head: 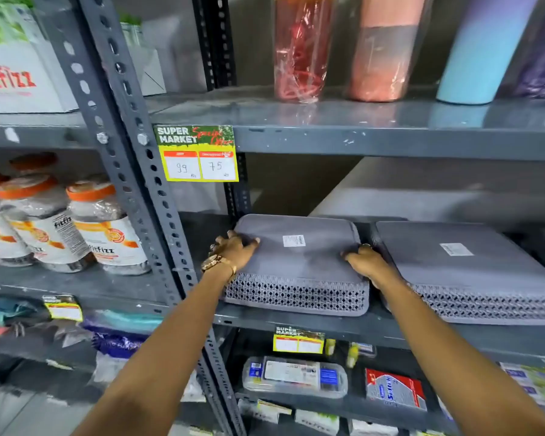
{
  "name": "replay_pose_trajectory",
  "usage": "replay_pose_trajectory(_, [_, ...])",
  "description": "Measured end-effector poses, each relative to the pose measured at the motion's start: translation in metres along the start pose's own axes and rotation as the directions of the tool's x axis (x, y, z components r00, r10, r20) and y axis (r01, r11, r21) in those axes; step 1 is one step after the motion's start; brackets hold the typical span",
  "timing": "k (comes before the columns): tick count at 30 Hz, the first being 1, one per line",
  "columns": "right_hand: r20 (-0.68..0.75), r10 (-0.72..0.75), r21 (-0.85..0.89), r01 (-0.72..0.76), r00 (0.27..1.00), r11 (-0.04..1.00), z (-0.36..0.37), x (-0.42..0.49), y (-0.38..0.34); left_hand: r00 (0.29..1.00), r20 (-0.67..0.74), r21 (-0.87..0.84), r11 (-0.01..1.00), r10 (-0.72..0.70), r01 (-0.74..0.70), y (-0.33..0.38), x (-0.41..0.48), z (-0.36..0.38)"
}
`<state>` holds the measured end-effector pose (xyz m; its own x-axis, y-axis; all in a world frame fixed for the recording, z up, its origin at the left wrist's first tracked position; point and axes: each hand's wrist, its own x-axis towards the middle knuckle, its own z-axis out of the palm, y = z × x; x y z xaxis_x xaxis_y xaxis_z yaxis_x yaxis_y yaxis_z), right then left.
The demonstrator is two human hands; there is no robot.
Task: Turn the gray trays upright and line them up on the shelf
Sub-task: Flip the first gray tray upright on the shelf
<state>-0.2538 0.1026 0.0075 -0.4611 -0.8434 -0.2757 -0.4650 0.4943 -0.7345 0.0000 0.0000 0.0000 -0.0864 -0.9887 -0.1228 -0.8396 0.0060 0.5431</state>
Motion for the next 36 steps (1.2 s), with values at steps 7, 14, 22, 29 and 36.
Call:
replay_pose_trajectory(7, [-0.22, 0.048, 0.192, -0.004, 0.974, 0.981, 0.009, 0.007, -0.014, 0.955, -0.273, -0.154, 0.986, -0.111, 0.071, 0.02, 0.007, 0.015])
replay_pose_trajectory(14, [-0.5, 0.083, 0.597, 0.274, 0.862, 0.755, -0.02, -0.006, -0.026, 0.845, -0.49, -0.768, 0.566, -0.215, -0.3, 0.045, -0.008, 0.0])
replay_pose_trajectory(22, [-0.318, 0.23, 0.627, 0.022, 0.92, 0.779, -0.015, -0.008, 0.006, 0.936, -0.06, -0.963, 0.268, -0.348, 0.038, 0.005, -0.016, 0.003])
replay_pose_trajectory(29, [-0.311, 0.077, 0.118, -0.042, 0.947, 0.992, -0.005, -0.012, 0.028, 0.931, -0.108, -0.732, 0.662, -0.348, 0.162, -0.003, -0.021, -0.007])
replay_pose_trajectory(36, [-0.299, 0.01, -0.194, -0.071, 0.954, 0.978, 0.0, -0.021, 0.035, 0.961, -0.079, -0.318, 0.92, -0.265, 0.228, -0.005, -0.04, 0.007])
